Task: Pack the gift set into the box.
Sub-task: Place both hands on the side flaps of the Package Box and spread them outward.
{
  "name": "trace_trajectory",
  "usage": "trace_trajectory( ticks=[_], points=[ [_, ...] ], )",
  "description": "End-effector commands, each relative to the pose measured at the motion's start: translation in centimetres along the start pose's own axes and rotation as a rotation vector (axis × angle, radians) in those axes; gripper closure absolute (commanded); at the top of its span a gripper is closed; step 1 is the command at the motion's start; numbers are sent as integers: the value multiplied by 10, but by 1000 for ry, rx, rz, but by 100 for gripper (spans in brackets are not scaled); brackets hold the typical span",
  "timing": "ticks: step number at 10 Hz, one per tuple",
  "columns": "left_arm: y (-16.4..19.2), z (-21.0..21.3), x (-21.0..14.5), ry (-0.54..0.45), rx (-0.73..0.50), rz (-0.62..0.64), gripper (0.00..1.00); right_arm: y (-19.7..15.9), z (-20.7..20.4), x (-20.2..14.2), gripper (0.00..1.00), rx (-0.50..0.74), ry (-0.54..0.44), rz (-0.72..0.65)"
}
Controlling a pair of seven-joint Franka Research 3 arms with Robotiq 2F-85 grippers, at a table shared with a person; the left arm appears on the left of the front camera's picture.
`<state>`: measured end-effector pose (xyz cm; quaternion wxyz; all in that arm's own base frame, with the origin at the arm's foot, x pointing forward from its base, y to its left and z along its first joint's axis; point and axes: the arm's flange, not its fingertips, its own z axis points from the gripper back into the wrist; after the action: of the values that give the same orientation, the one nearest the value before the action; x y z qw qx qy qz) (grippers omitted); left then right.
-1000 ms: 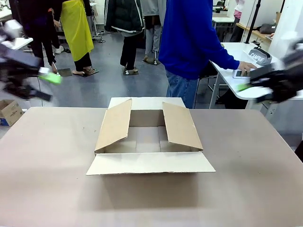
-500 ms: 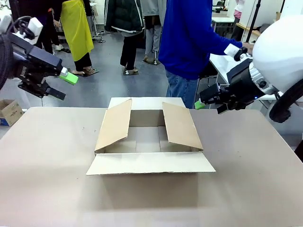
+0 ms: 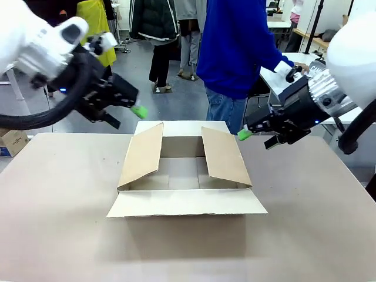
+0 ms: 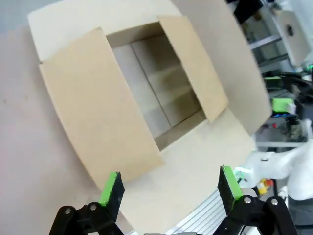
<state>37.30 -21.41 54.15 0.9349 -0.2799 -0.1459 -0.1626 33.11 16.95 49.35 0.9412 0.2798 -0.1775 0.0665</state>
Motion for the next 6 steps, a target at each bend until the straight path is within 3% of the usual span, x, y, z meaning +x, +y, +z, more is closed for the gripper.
trace_trajectory(
  ticks=[1,3,4,5,6],
  points=[
    [-13,-22,57,149,100,22,0,24,-23,-36,0,-57,-69,-91],
    [-30,-54,92,216,202,59,0,30,-47,-48,0,-163,-60,-132],
    [-33,-62,95,173,258,105,0,23,-47,-48,0,-230,-92,-136],
    [-39,-66,88,178,270,124,0,45,-38,-22,0,-94,-47,-89],
    [-17,-67,86,166,215,66,0,45,-38,-22,0,-94,-47,-89]
  ],
)
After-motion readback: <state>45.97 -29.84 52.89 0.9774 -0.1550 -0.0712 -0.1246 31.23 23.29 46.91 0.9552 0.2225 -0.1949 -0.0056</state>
